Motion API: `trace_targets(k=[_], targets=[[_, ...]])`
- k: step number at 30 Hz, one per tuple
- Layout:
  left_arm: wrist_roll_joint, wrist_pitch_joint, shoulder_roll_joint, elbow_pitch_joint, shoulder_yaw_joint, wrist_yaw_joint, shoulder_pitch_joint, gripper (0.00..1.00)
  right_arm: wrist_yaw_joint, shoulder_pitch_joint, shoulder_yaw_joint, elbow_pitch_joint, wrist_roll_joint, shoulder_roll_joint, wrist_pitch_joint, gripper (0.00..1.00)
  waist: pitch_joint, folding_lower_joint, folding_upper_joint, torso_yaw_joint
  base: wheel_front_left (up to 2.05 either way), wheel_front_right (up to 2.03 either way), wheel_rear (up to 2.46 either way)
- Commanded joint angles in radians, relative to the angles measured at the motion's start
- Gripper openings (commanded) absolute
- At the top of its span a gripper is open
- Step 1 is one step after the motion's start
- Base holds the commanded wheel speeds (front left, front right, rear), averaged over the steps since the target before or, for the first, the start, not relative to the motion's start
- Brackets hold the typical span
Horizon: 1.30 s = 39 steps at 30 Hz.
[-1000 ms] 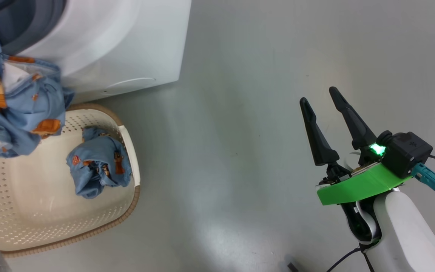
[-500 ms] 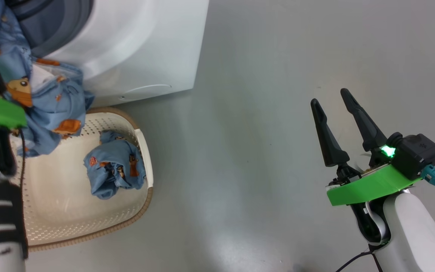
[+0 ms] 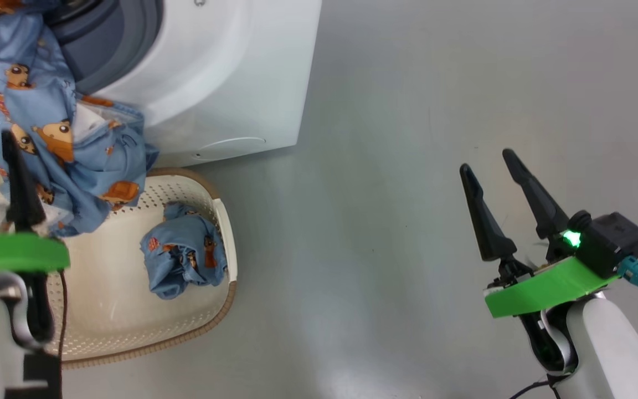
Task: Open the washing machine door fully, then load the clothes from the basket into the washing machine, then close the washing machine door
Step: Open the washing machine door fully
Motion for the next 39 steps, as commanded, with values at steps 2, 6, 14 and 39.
trace_targets(k=[2,6,14,39], targets=[[-0.013,-0.005,0.021,-0.049,0.041,-0.002,0.059,1.0,0.002,0.032,0.017,-0.02,-0.008,-0.007,-0.008,1.0,-0.013,0.0,0.0,0.006,0.0,0.0,0.0],[-0.013,-0.005,0.007,-0.086,0.042,-0.002,0.127,1.0,0.002,0.037,0.017,-0.017,-0.005,-0.012,-0.008,1.0,-0.025,0.0,0.0,0.013,0.0,0.0,0.0],[-0.005,-0.005,-0.017,-0.157,0.049,-0.002,0.22,1.0,0.002,0.035,0.016,-0.013,-0.002,-0.022,-0.008,1.0,-0.03,0.0,0.0,0.02,0.0,0.0,0.0],[-0.018,-0.005,-0.06,-0.278,0.069,-0.002,0.353,1.0,0.002,0.031,0.009,-0.022,-0.004,-0.029,-0.008,1.0,-0.03,0.0,0.0,0.037,0.0,0.0,0.0]])
